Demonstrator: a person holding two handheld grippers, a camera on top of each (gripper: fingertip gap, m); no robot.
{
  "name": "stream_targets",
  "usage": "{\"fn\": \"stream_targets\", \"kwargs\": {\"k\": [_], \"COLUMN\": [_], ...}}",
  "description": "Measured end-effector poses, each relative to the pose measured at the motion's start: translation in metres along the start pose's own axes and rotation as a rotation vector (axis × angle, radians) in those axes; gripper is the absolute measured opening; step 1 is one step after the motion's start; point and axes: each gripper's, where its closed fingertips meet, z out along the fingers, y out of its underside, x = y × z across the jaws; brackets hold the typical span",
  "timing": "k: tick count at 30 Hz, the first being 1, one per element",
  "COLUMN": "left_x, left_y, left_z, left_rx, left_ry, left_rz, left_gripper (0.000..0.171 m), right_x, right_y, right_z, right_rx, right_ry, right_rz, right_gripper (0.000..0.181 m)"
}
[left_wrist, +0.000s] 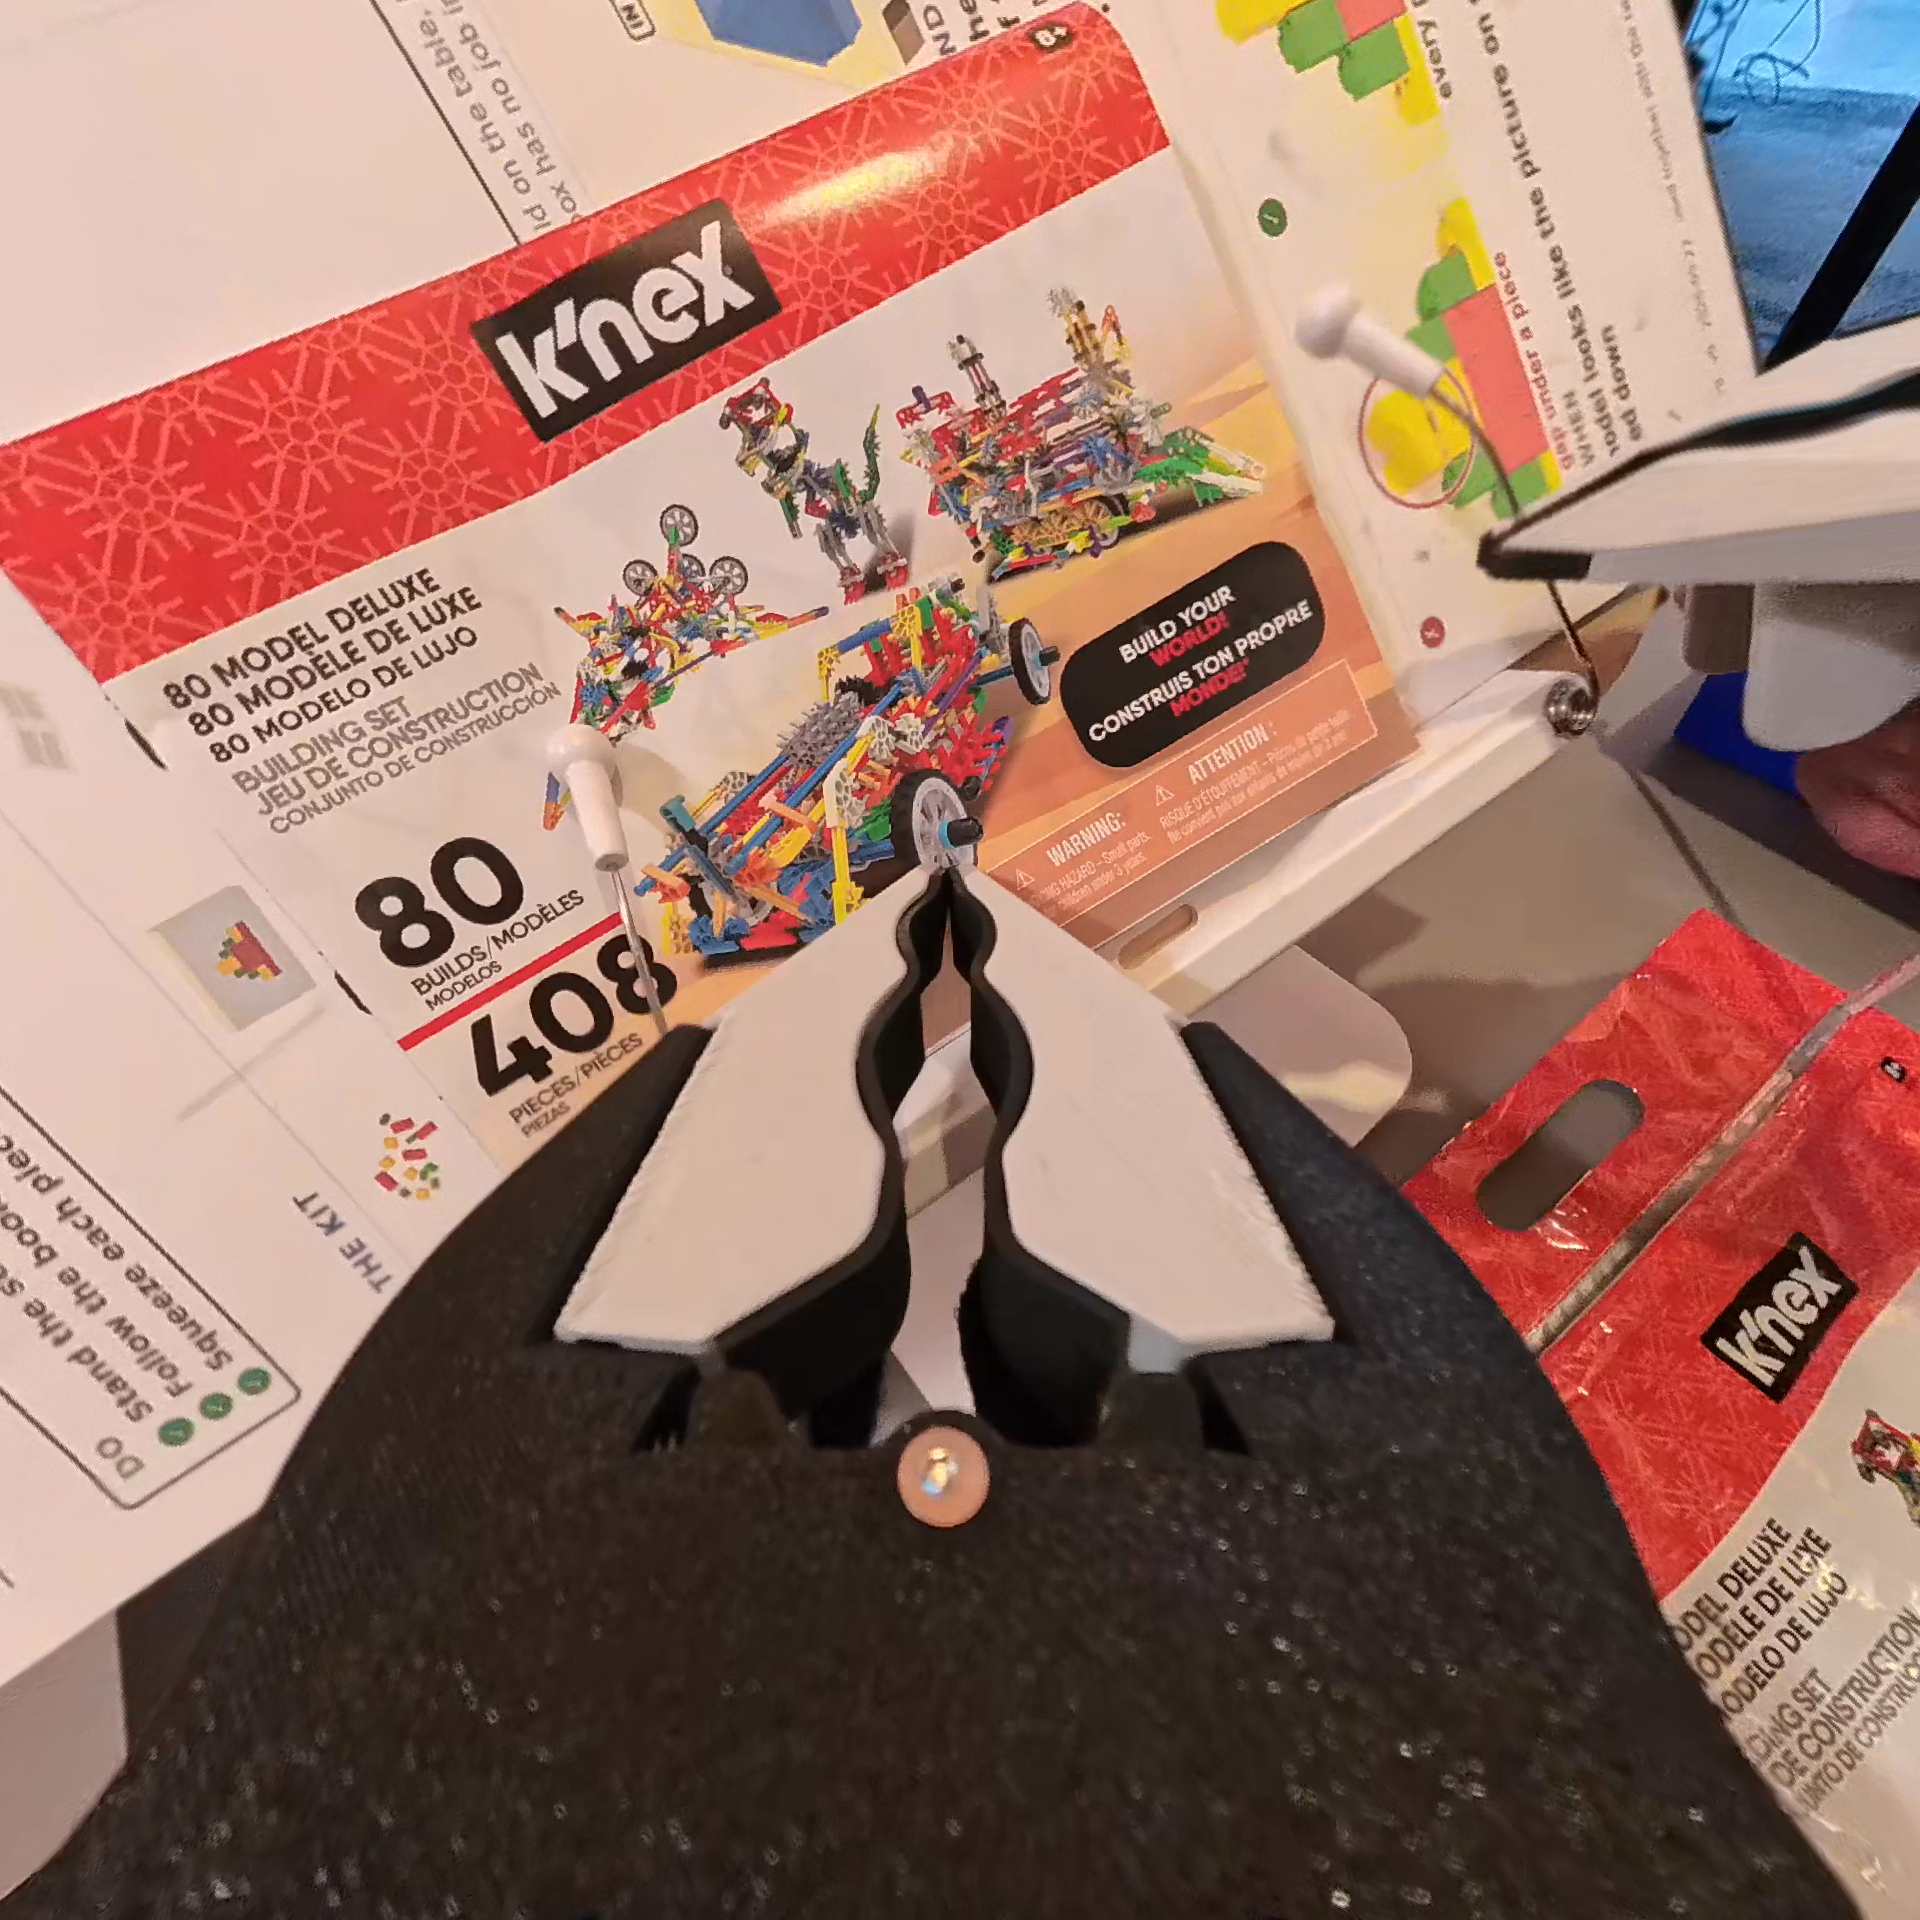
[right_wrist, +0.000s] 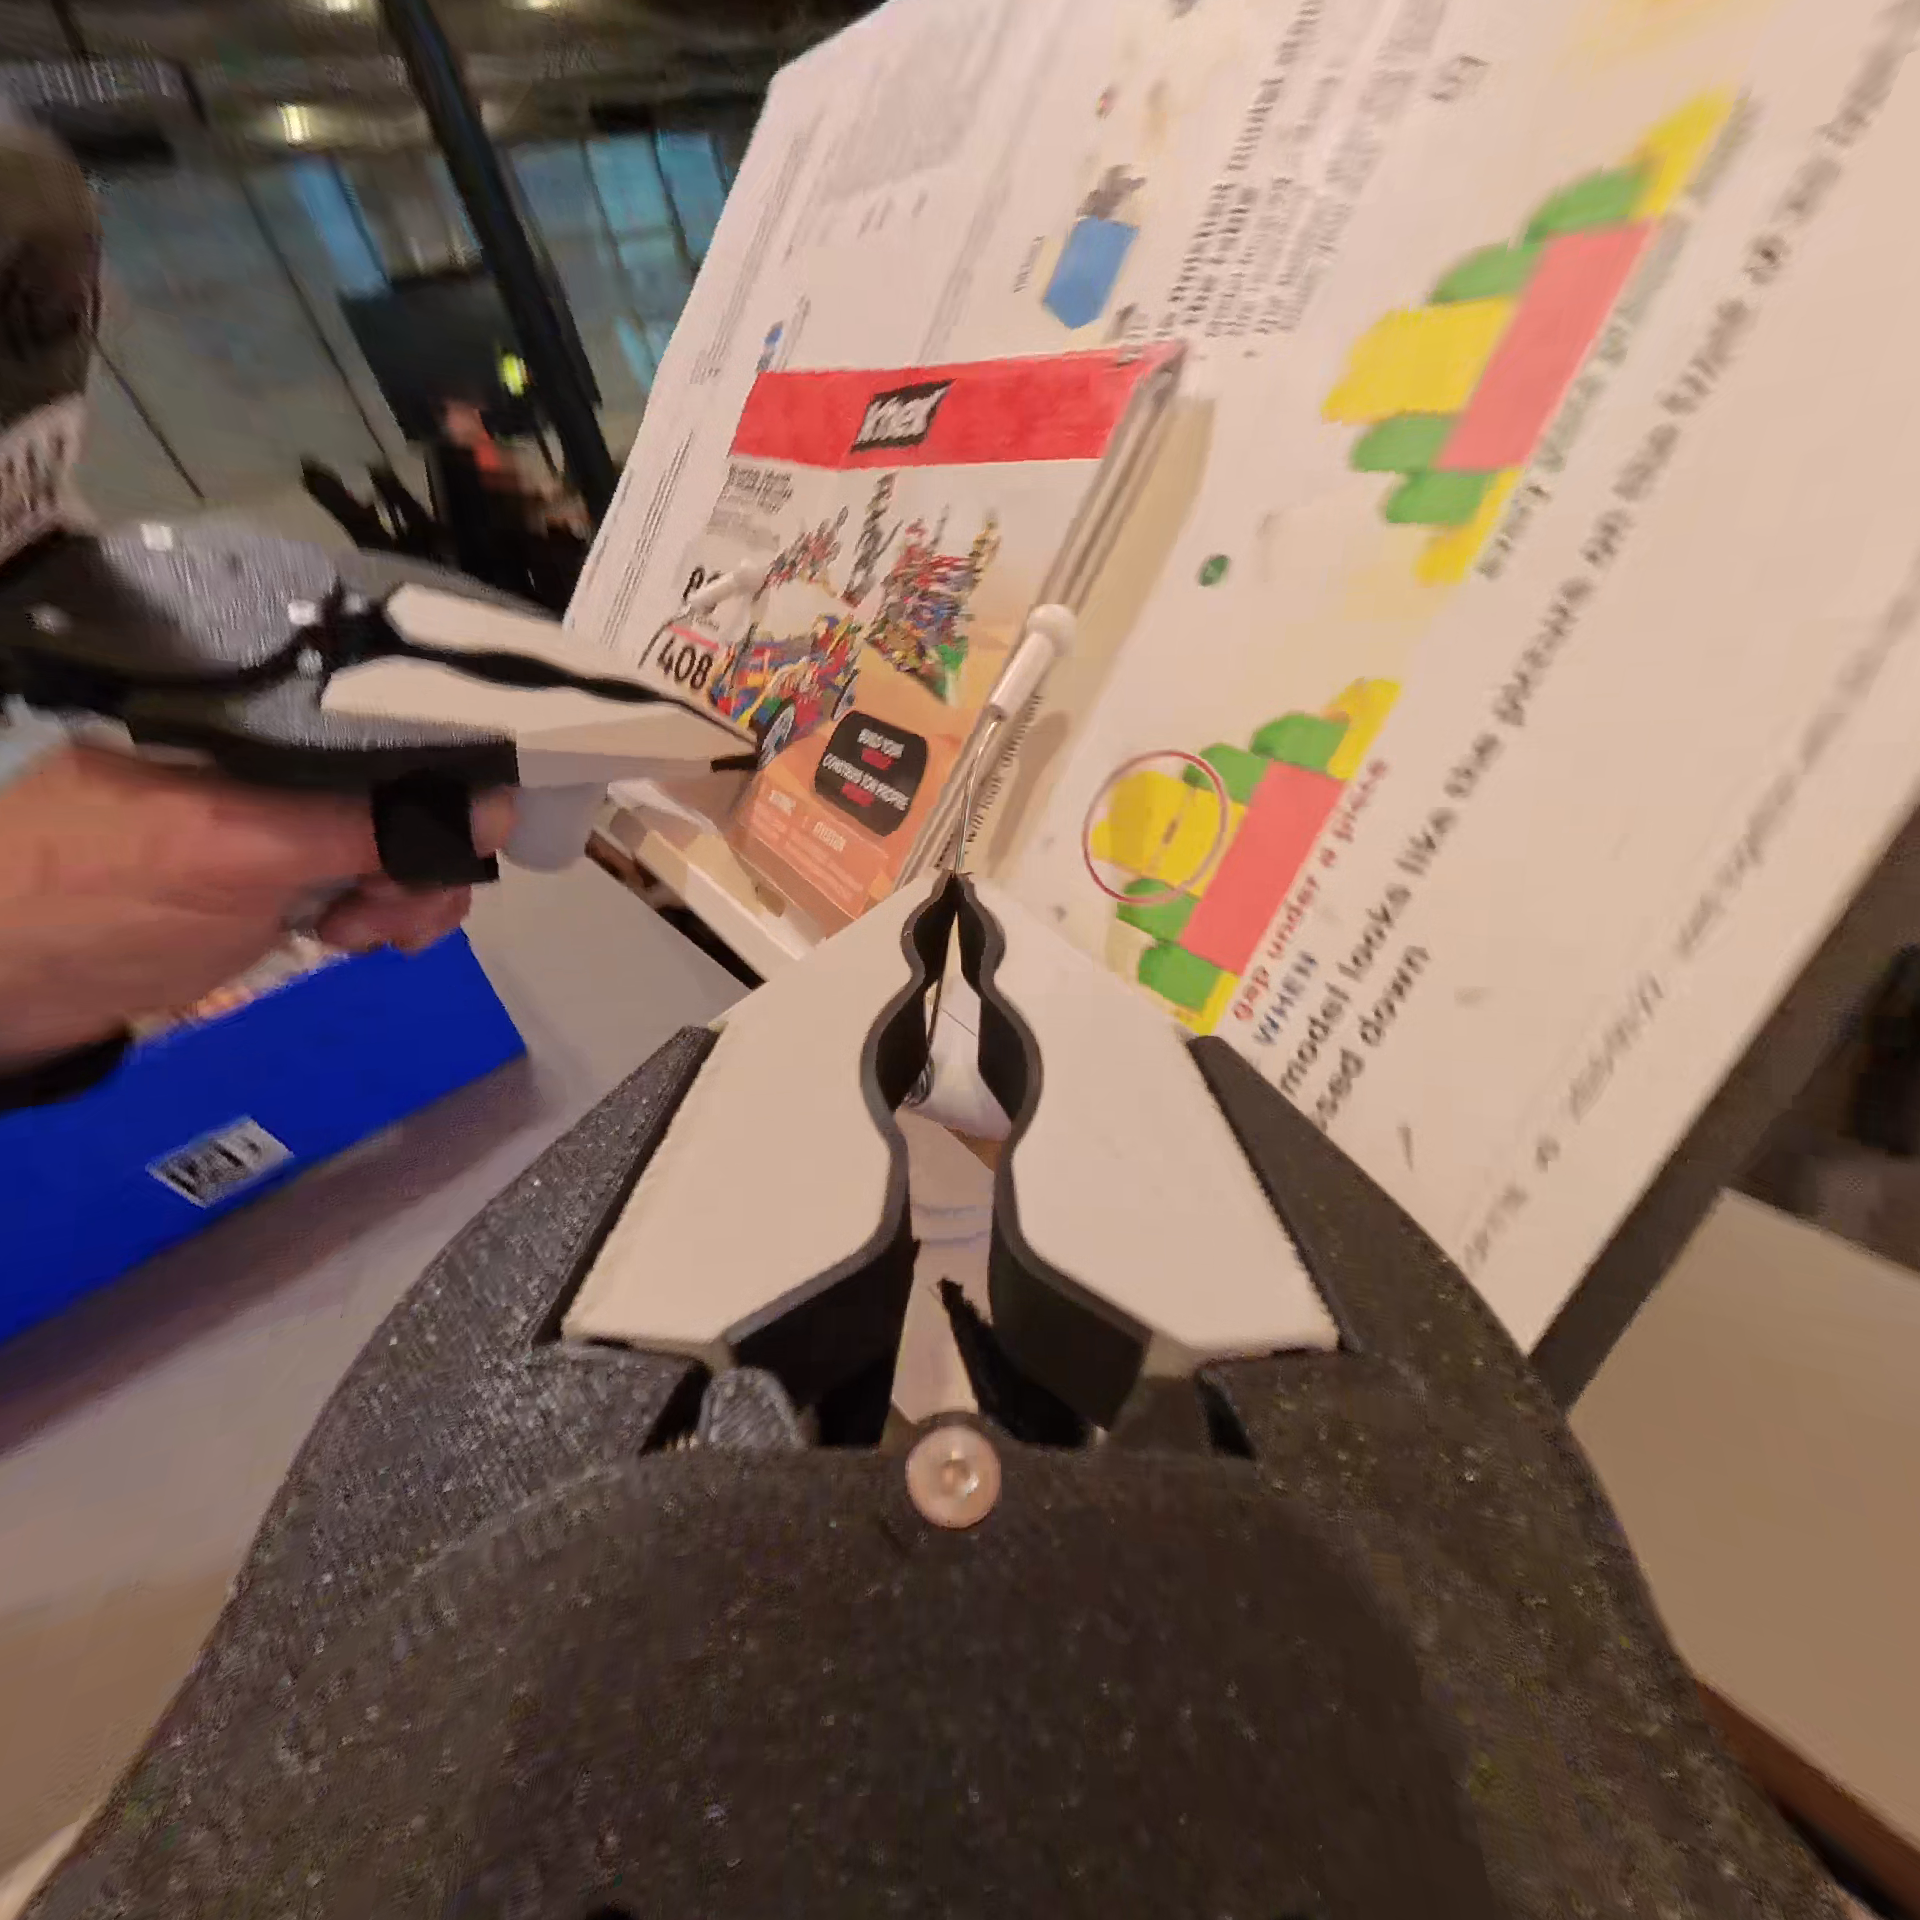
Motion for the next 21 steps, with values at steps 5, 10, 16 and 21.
{"fn": "stream_targets", "kwargs": {"k": [5,10,16,21], "left_x": [-0.001,0.000,-0.019,-0.059], "left_y": [-0.001,0.000,-0.011,0.026], "left_z": [0.001,0.000,-0.039,-0.047], "left_rx": [0.009,0.005,0.138,0.050], "left_ry": [0.000,-0.003,-0.069,-0.098], "left_rz": [-0.030,-0.029,-0.035,-0.166], "left_gripper": [0.000,0.000,0.022,0.031], "right_x": [-0.012,-0.016,-0.017,-0.009], "right_y": [0.005,0.016,0.002,0.021], "right_z": [0.009,0.017,0.002,-0.019], "right_rx": [-0.135,-0.312,-0.287,-0.270], "right_ry": [-0.011,-0.019,0.071,0.147], "right_rz": [-0.274,-0.364,-0.277,-0.236], "right_gripper": [0.000,0.000,0.024,0.026]}}
